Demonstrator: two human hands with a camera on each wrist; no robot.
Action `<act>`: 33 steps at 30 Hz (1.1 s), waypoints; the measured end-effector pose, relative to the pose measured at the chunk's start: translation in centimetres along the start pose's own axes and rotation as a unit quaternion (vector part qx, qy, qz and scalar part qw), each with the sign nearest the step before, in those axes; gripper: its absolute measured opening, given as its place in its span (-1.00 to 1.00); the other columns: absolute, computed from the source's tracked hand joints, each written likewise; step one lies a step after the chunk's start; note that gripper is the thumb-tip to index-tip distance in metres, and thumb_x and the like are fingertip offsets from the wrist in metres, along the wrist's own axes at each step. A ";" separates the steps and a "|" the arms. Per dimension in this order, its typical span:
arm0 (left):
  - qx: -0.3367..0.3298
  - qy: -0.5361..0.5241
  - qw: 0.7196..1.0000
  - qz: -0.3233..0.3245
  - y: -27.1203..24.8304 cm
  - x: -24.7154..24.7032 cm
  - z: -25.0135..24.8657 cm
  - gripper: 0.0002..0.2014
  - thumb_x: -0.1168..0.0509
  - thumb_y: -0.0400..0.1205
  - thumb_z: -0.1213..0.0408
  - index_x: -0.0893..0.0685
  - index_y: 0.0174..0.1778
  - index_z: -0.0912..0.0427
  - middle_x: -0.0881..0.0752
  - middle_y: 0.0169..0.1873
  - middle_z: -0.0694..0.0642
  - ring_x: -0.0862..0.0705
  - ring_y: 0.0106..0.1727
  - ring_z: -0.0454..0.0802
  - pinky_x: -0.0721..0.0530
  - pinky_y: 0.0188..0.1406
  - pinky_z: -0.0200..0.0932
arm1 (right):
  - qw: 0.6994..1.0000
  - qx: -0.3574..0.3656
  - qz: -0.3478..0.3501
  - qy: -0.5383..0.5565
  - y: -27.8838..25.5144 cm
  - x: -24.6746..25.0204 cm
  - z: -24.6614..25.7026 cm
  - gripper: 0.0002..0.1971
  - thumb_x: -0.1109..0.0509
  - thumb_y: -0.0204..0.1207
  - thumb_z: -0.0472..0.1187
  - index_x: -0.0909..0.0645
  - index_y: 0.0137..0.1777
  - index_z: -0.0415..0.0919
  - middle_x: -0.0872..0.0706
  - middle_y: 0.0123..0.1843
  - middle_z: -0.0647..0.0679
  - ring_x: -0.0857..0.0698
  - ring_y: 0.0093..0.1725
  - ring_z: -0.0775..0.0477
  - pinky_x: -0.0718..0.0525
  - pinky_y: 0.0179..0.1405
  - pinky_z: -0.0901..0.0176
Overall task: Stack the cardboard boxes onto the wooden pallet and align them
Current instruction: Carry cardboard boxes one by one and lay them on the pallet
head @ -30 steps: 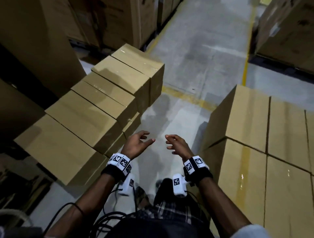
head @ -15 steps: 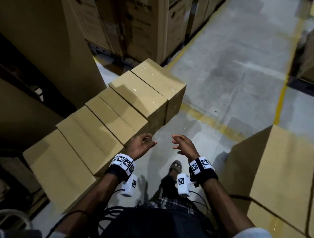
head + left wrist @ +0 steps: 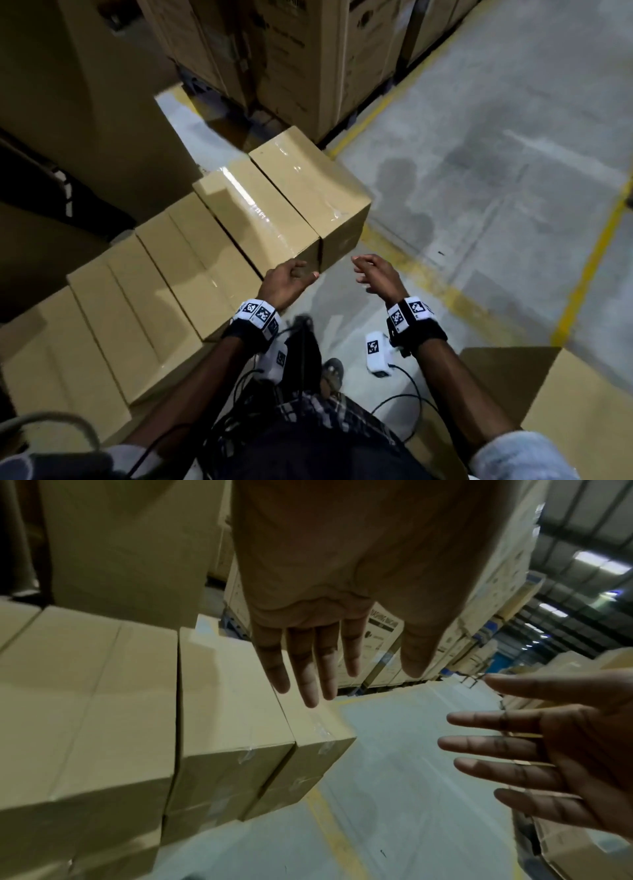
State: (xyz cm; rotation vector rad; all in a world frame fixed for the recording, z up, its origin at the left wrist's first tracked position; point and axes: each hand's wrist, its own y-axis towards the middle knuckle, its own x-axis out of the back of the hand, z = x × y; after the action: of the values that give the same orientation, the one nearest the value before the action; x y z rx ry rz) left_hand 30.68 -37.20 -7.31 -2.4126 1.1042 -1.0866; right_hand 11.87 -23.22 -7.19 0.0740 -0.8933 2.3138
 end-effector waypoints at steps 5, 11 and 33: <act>0.084 0.024 0.996 0.026 9.5 -3.0 -1.8 -0.20 -0.35 0.44 -0.51 -0.53 0.54 -0.14 -0.80 0.21 0.14 -0.73 0.27 0.22 -0.68 0.34 0.05 | 0.999 -0.015 0.006 -0.028 8.9 3.1 1.7 -0.69 -0.47 0.57 0.22 -0.74 0.15 0.06 -0.85 0.07 0.02 -0.83 0.04 -0.10 -0.72 0.11 0.01; 0.165 0.007 0.986 0.016 20.3 -7.3 -3.7 -0.25 -0.36 0.71 -0.18 -0.24 0.76 -0.05 -0.66 0.43 0.38 -0.65 0.41 0.42 -0.58 0.35 0.06 | 0.992 -0.042 0.032 -0.114 22.1 5.6 2.6 -0.66 -0.48 0.55 0.24 -0.73 0.19 0.08 -0.83 0.22 0.02 -0.81 0.17 -0.12 -0.71 0.34 -0.15; 0.340 -0.134 0.913 -0.181 38.5 -20.3 0.3 -0.07 -0.34 0.65 -0.33 0.03 0.83 -0.24 -0.67 0.42 0.43 -0.69 0.37 0.43 -0.55 0.19 -0.08 | 0.930 0.042 0.207 -0.301 55.2 3.3 -2.5 0.00 -0.46 0.56 0.36 -0.02 0.84 0.04 -0.57 0.61 -0.21 -0.58 0.54 -0.27 -0.55 0.53 -0.13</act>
State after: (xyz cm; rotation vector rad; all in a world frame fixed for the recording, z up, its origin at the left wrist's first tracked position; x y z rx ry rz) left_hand 1.72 -48.09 -37.89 -2.1169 0.1308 -0.9799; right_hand -22.91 -50.65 -40.31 0.7317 -1.1925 2.7792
